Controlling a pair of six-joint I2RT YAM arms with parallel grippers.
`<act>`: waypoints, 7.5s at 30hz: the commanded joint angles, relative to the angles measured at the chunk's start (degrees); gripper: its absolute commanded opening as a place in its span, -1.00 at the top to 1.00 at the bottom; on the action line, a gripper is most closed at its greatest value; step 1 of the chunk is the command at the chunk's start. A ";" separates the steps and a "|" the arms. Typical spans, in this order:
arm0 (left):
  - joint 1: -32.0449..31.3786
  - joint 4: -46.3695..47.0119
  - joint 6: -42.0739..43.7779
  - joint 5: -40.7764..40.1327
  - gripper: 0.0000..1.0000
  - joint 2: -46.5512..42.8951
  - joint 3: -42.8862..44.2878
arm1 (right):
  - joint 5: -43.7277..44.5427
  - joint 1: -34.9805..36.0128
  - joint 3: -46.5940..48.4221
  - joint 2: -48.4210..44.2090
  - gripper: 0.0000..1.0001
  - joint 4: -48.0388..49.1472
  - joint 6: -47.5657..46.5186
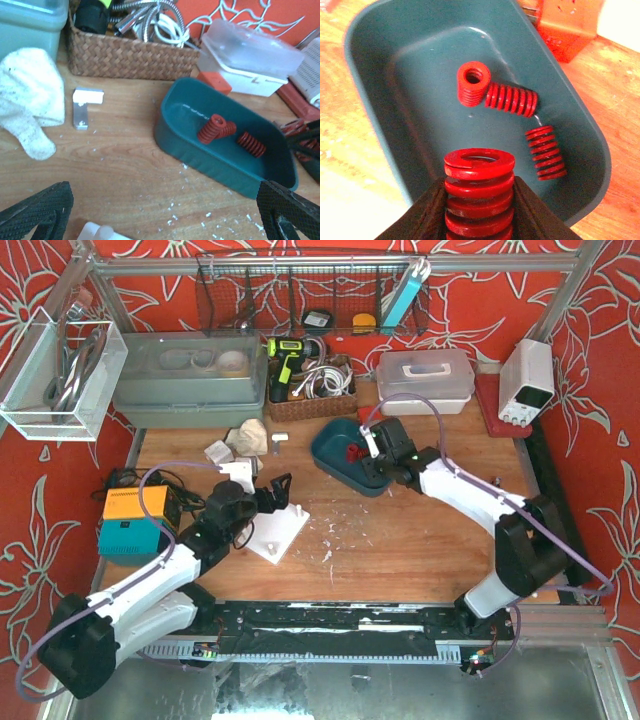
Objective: Install the large spring
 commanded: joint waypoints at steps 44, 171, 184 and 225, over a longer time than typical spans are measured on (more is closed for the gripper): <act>-9.87 -19.37 -2.80 38.35 0.01 19.46 27.06 | -6.24 22.00 -38.63 -28.62 1.00 52.19 -24.45; -20.34 0.85 6.01 -19.69 -1.00 1.70 6.32 | 9.33 -0.97 -8.21 -5.95 -0.22 2.39 -1.87; -19.51 -1.38 2.63 -21.85 -1.00 3.51 3.93 | 10.64 -2.69 9.83 14.41 0.03 -7.62 -8.16; -19.32 1.35 2.35 -20.69 -1.00 -5.01 -0.22 | 5.00 -7.41 19.80 30.05 0.14 -17.16 -13.20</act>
